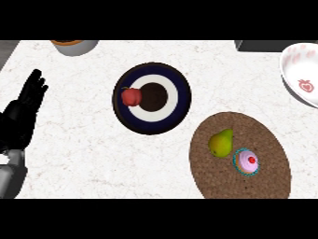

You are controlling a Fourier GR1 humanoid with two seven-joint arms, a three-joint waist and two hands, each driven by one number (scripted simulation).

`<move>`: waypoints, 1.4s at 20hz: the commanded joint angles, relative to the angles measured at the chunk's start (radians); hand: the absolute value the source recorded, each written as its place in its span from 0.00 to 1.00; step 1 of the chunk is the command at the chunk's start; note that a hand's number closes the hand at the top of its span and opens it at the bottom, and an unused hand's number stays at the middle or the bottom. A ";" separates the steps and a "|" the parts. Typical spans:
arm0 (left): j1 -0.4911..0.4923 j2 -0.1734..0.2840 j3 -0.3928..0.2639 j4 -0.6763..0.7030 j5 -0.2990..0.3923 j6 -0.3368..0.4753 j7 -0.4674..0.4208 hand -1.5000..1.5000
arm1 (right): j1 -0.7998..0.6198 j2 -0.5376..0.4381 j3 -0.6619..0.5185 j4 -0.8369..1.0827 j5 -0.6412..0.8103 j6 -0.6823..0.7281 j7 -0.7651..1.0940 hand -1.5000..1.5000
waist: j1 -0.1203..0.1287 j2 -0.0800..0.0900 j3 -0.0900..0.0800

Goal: Pick the cupcake from the placemat and place it in the bowl

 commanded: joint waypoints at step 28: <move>0.044 -0.051 0.071 0.005 -0.055 -0.059 -0.032 0.50 | -0.427 0.274 0.457 0.394 0.496 0.337 0.143 0.00 | -0.016 -0.004 0.002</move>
